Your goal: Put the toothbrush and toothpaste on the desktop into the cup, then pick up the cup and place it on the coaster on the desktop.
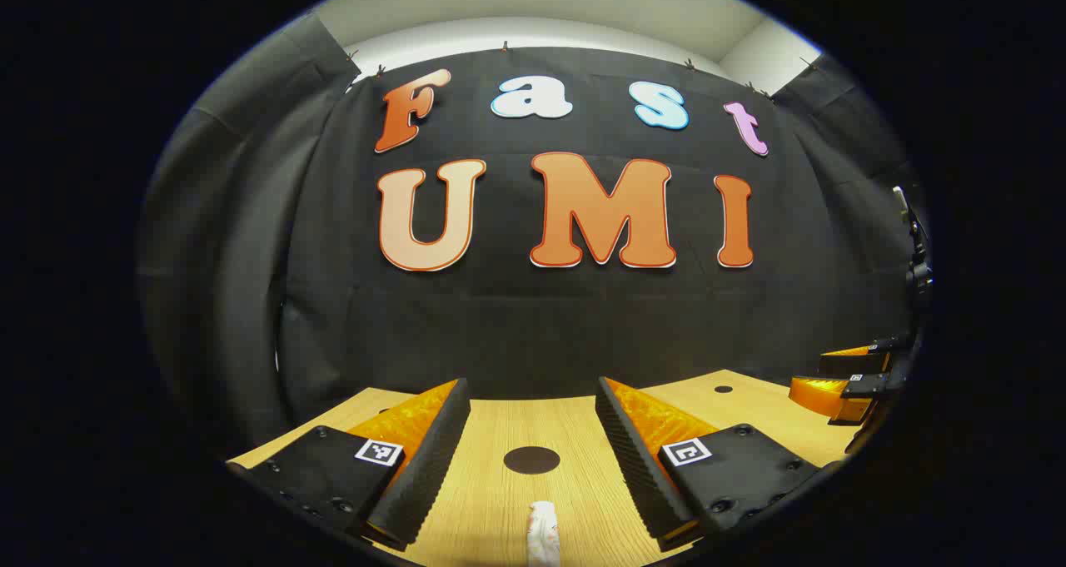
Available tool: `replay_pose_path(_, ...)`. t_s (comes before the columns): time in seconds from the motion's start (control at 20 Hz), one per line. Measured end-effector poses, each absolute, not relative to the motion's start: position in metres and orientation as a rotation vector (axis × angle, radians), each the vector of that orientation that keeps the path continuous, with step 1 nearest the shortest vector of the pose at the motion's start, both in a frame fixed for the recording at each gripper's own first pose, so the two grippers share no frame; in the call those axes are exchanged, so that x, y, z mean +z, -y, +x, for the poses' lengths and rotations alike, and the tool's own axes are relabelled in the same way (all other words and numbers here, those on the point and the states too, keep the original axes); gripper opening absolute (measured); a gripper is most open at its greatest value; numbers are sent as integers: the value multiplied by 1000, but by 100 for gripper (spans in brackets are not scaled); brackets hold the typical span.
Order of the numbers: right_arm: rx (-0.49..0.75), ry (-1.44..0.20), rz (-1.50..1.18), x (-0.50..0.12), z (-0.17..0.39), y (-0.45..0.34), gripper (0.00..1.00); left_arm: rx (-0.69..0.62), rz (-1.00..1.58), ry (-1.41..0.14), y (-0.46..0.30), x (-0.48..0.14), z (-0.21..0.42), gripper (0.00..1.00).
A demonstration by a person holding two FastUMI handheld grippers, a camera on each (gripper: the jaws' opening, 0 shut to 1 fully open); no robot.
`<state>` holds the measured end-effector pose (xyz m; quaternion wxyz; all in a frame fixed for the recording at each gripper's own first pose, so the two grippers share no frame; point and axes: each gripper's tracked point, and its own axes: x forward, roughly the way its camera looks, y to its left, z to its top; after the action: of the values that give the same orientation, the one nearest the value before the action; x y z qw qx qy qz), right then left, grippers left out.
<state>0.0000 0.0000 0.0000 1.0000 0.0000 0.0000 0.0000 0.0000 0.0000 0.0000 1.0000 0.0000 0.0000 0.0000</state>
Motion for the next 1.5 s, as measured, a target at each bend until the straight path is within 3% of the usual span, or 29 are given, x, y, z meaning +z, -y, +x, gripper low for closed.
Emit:
replay_pose_path(0.75, 48, -54, -1, 4, 0, -13, 92, -8, 6, -56, 0, -12, 5, 97)
replay_pose_path(1.05, 79, -218, 14, -12, 8, -13, 92, -58, 5, -260, 3, -54, 25, 97)
replay_pose_path(1.15, 89, -286, 27, -22, 11, -12, 86, -62, 5, -352, -3, -76, 30, 97)
replay_pose_path(1.5, 140, -600, 37, -71, 17, -18, 78, -114, 3, -639, -5, -140, 40, 98)
